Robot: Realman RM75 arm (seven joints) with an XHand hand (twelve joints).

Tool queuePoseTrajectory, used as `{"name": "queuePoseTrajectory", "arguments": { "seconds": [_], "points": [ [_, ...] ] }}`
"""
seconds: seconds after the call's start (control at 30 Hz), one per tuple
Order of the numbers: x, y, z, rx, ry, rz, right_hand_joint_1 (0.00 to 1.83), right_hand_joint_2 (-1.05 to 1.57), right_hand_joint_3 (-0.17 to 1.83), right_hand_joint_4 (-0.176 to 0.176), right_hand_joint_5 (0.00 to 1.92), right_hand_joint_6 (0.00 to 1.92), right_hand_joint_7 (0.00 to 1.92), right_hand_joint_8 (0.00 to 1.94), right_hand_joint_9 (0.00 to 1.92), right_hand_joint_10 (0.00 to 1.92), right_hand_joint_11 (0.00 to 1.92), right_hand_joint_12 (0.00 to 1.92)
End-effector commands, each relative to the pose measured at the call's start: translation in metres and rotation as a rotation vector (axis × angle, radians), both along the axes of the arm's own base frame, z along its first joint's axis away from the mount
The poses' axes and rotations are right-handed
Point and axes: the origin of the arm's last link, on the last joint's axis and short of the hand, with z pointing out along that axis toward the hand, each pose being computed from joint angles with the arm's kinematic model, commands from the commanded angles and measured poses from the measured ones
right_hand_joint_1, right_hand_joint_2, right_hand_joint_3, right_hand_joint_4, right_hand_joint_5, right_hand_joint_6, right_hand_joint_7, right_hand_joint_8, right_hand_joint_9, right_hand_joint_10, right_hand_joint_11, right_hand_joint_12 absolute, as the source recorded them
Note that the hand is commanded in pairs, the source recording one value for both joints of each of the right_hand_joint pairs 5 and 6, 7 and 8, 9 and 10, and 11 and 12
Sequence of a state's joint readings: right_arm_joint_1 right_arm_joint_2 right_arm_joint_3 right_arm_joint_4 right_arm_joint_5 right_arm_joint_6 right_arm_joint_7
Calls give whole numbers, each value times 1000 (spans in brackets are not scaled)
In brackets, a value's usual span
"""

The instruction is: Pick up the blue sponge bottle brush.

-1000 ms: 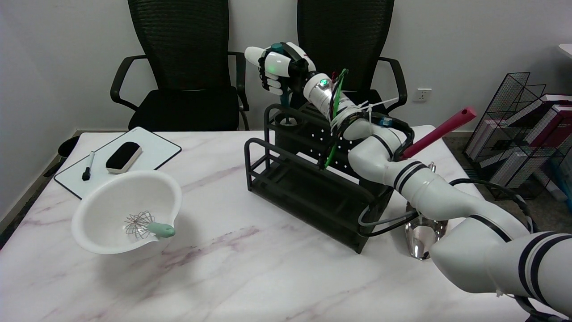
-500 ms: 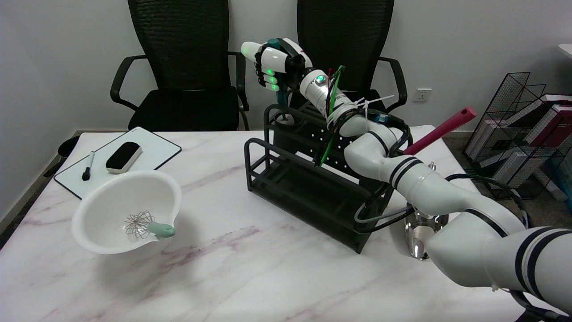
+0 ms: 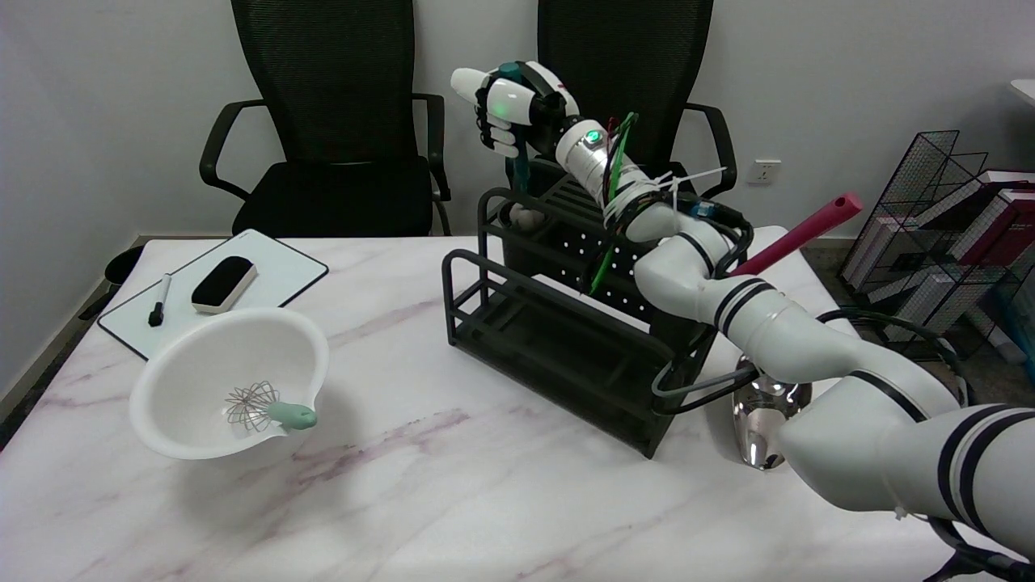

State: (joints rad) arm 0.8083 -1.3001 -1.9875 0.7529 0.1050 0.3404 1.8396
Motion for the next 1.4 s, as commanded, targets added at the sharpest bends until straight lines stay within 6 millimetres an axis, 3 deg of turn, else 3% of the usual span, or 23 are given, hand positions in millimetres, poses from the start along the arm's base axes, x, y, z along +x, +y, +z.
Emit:
{"name": "queuePoseTrajectory", "arguments": {
  "seconds": [0.03,0.37,0.8,1.1,1.4],
  "points": [
    [11,2,11,-1,-19,55,960,1571,424,0,1920,1920,1920,1920,1920,1920,1920,1920],
    [28,1,6,13,-65,93,962,1571,419,0,1920,1920,1920,1920,1920,1920,1920,1920],
    [78,16,13,33,-82,202,964,1571,395,0,1920,1920,1920,1920,1920,1920,1920,1920],
    [92,21,11,52,-164,214,962,1571,374,0,1920,1920,1920,1920,1920,1920,1920,1920],
    [131,45,8,107,-246,328,965,1571,367,0,1920,1920,1920,1920,1920,1920,1920,1920]
  ]
}}
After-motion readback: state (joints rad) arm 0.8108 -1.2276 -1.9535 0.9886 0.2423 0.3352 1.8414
